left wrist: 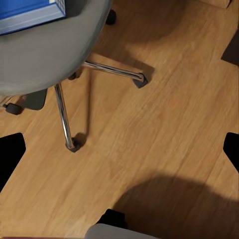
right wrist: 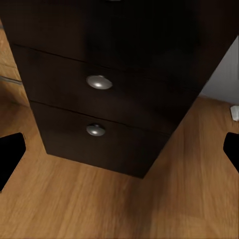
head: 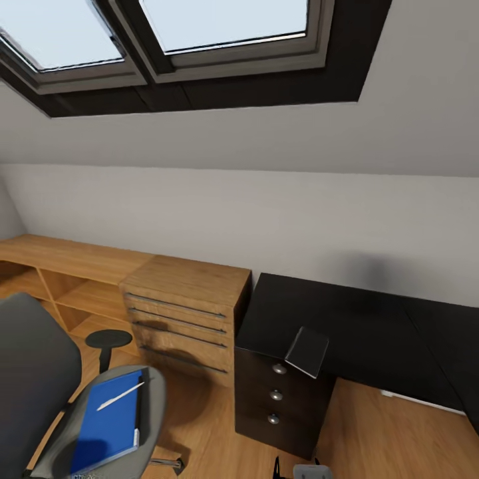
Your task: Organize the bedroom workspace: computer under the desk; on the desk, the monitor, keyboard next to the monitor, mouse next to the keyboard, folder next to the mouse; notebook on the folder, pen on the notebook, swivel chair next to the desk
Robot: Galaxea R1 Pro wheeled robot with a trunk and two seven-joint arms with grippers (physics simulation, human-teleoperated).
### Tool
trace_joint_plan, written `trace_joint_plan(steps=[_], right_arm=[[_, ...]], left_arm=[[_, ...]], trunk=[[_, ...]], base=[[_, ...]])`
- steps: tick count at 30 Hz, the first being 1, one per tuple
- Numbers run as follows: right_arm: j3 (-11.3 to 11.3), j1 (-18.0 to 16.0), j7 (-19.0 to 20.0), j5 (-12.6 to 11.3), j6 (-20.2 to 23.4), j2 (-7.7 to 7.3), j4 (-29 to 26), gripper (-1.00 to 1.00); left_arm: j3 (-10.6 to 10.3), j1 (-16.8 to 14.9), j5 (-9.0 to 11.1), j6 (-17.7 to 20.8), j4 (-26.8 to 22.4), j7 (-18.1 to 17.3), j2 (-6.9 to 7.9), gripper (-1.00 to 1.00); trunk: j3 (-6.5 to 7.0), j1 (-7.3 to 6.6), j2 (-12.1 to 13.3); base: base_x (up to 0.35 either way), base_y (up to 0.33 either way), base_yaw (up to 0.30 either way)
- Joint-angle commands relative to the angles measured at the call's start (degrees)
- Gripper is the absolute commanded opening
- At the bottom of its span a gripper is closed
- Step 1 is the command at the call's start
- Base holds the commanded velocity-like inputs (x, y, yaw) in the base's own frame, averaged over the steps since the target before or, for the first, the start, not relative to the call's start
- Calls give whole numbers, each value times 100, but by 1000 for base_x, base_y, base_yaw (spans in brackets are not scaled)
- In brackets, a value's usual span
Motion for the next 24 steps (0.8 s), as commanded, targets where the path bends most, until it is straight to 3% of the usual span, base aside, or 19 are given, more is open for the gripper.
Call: trace_joint_plan(steps=[1,16,19,24], right_arm=[[49,-8,-37,-35,-14,-2,-3,100],[49,-8,-18,-40,-7,7,6,100],[49,-8,326,-56,-6,3,41,100],[56,-8,449,-39,-13,4,121,100]], left_arm=[[-40,-11,59,-50,-5,30,7,100],[-40,-11,66,-50,-5,30,7,100],[-40,-11,71,-50,-5,30,7,100],[-40,-11,74,-47,-5,30,7,100]], trunk=[[-7,1,-6],[-7,1,-6],[-7,1,-6],[-9,1,-6]], base=[[0,0,229],[0,0,268],[0,0,276],[0,0,138]])
